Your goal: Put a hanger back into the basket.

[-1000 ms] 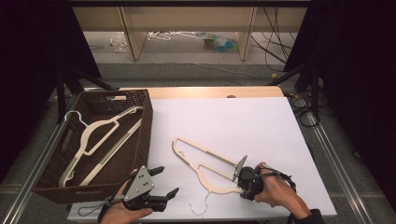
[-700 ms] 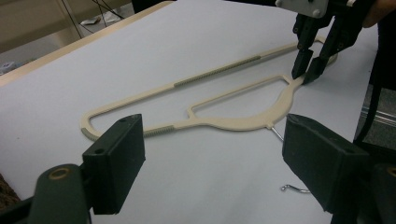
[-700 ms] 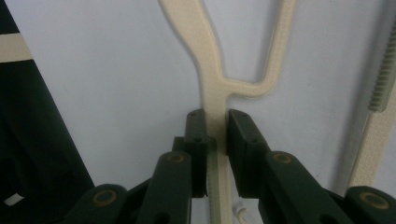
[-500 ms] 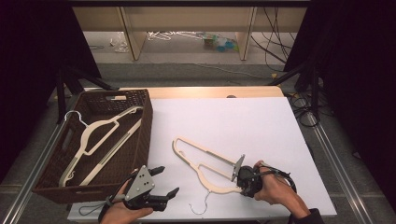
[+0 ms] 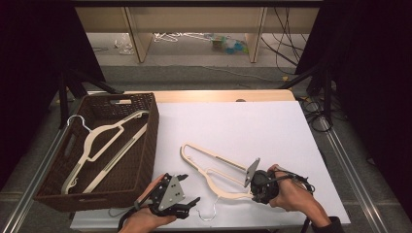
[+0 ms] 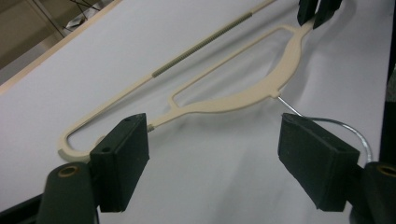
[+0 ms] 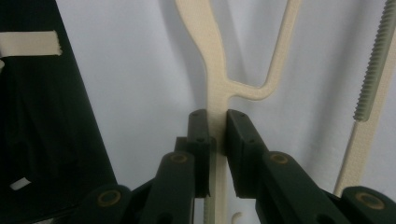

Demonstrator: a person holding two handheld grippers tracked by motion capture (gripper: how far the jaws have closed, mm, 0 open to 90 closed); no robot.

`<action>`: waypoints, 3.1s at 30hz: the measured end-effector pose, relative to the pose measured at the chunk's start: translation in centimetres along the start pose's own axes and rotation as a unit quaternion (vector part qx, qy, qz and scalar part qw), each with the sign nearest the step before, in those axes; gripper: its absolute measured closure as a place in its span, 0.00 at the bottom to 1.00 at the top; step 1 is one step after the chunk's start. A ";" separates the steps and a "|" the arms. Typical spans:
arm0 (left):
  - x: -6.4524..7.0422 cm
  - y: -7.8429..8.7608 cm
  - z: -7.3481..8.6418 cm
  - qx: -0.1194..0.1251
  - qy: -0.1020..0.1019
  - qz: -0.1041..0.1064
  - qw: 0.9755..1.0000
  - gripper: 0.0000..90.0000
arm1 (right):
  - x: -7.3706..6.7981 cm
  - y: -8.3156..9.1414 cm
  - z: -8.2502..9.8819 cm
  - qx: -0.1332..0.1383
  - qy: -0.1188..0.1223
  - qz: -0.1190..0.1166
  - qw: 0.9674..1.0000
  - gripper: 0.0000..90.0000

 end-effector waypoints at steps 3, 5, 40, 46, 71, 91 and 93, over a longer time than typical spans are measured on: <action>0.4 -1.7 -0.2 -0.006 -0.027 0.007 1.000 0.30 | -0.2 0.3 0.0 -0.003 0.001 0.001 1.000 0.89; 0.5 -2.4 -0.2 -0.015 -0.053 0.008 0.998 0.31 | -0.2 0.4 0.0 0.000 0.005 0.002 1.000 0.89; 3.7 -5.7 -2.9 0.043 -0.300 0.122 0.945 0.77 | -0.2 1.5 0.5 0.017 0.031 -0.005 0.999 0.89; 3.8 -5.0 -4.5 0.072 -0.330 0.110 0.935 0.85 | 0.0 2.1 1.2 0.039 0.032 -0.008 0.999 0.82; -2.5 -2.7 -9.0 0.053 -0.102 0.079 0.990 0.93 | 1.4 10.3 0.6 0.278 -0.036 0.120 0.952 0.41; -8.6 1.7 -11.2 0.072 0.161 0.082 0.981 0.95 | 0.9 8.1 0.5 0.320 -0.056 0.111 0.939 0.38; -9.0 2.3 -11.3 0.069 0.172 0.084 0.979 0.95 | 1.0 7.6 0.5 0.332 -0.062 0.112 0.935 0.37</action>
Point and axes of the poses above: each handheld gripper's, and its own axes: y roughly backward along the jaws, z roughly out of its underside, x roughly to its right, the point moved 6 cm from there along -y, roughly forward along the jaws, and after that the axes turned 11 degrees about -z, right-handed, at the moved point
